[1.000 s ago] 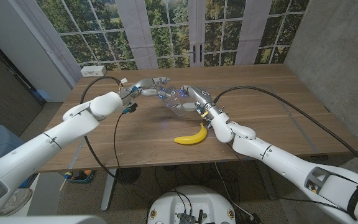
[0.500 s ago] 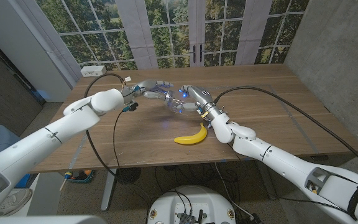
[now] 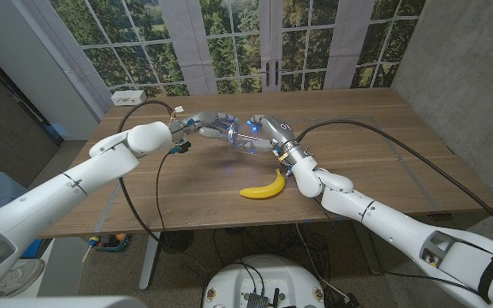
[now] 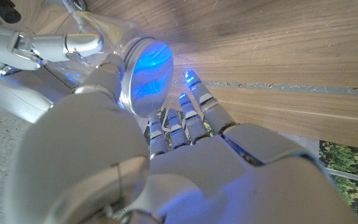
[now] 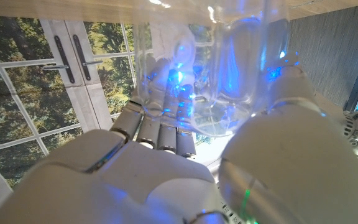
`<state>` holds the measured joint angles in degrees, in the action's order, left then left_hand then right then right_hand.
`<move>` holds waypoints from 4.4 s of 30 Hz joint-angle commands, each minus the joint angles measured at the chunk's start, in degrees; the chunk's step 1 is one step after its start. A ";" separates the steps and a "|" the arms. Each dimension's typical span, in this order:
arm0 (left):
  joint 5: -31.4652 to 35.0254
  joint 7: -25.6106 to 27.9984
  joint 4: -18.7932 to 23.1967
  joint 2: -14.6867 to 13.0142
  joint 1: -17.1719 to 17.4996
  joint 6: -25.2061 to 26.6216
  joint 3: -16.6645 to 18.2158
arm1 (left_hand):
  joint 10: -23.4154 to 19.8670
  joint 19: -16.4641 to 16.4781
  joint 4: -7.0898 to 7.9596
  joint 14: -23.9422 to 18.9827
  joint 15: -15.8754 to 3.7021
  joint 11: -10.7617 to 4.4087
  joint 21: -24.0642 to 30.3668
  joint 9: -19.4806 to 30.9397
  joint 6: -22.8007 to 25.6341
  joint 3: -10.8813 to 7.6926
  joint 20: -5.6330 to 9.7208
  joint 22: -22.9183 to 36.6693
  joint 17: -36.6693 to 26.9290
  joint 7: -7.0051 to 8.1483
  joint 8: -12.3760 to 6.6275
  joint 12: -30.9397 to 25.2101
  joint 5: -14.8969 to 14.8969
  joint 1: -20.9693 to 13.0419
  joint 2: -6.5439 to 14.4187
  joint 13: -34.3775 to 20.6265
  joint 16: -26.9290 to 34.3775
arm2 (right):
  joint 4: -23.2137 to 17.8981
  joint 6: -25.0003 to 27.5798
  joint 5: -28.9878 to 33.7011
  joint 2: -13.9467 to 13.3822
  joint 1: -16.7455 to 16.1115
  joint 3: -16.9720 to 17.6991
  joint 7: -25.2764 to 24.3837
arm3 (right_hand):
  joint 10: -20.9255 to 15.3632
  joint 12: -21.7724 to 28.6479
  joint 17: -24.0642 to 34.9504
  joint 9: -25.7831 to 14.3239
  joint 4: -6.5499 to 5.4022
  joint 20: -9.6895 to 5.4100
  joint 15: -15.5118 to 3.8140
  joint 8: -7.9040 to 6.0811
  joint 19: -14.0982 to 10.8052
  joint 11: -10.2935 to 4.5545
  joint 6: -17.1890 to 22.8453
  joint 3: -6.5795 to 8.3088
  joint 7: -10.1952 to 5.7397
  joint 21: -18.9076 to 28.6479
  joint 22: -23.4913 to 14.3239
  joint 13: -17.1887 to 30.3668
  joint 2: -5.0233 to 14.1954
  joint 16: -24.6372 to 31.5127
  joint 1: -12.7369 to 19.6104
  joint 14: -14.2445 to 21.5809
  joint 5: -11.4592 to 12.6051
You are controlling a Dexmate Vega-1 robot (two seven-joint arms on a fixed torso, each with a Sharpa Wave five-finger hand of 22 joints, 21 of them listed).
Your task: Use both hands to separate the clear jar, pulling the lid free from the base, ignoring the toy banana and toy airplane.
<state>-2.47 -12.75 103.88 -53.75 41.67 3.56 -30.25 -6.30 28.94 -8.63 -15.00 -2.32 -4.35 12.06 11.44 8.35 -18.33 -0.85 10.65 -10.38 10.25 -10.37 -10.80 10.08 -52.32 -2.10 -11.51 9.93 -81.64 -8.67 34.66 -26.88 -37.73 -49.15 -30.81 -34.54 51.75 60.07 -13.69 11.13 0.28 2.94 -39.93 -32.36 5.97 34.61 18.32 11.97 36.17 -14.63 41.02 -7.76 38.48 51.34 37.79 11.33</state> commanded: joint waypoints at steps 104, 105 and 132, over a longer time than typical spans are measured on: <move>-9.27 3.37 -4.09 4.24 5.29 -17.58 5.18 | 1.74 1.38 -0.16 -0.11 -1.20 -0.75 0.93 -0.18 -7.00 -5.56 -0.74 -0.29 -0.05 2.20 -2.25 -1.50 3.41 15.13 -9.58 0.04 1.24 | 11.12 -25.61 -5.53 4.17 -2.97 9.04 -15.51 | -15.83 -0.38 5.62 -9.36 -2.89 -6.13 -15.69 -6.08 4.31 -17.78 15.99 4.11 -16.09 8.53 1.05 8.66 15.07 -5.98 4.54 6.57 1.89; -10.11 2.54 -4.41 4.43 5.04 -17.51 5.03 | 1.78 1.95 -0.10 -0.26 -0.69 -0.10 0.98 -0.18 -6.78 -4.31 -1.21 -0.32 -0.07 2.18 -2.20 -1.45 4.07 15.76 -9.61 0.06 1.20 | 11.05 -25.53 -5.41 4.15 -2.99 9.02 -15.74 | -15.83 -0.41 5.63 -9.29 -2.85 -6.12 -15.71 -6.06 4.32 -17.78 16.02 4.15 -16.07 8.59 1.07 8.66 15.08 -6.03 4.58 6.62 1.90; -16.67 0.22 -6.76 7.43 4.19 -18.38 5.02 | -35.56 25.62 -1.99 -36.03 -11.62 -2.35 12.47 1.09 29.67 -5.21 11.49 2.26 -1.13 -9.35 -9.33 -10.59 0.42 -18.72 7.17 -1.59 7.21 | 11.16 -29.56 -6.73 4.15 -3.44 10.41 -16.29 | -16.24 -0.91 6.14 -8.61 -2.57 -5.75 -15.71 -5.81 4.56 -17.78 16.27 4.33 -15.97 9.74 1.49 8.65 14.84 -6.69 4.59 7.39 1.86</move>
<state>-19.62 -15.20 96.43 -46.95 44.84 -14.42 -25.91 -30.67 52.55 -11.46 -41.98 0.47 -3.86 22.46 11.92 29.36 -22.16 6.83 12.36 -10.27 6.55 -18.91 -19.99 10.55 -61.00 -3.37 -11.18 15.81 -70.92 -37.12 28.06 -22.85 -41.17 -39.15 -46.66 -33.69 50.46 65.99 -14.82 11.73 -2.64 0.06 -41.72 -27.82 4.49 37.67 18.91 8.91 45.65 -12.99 32.91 -8.06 31.92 51.03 40.69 12.99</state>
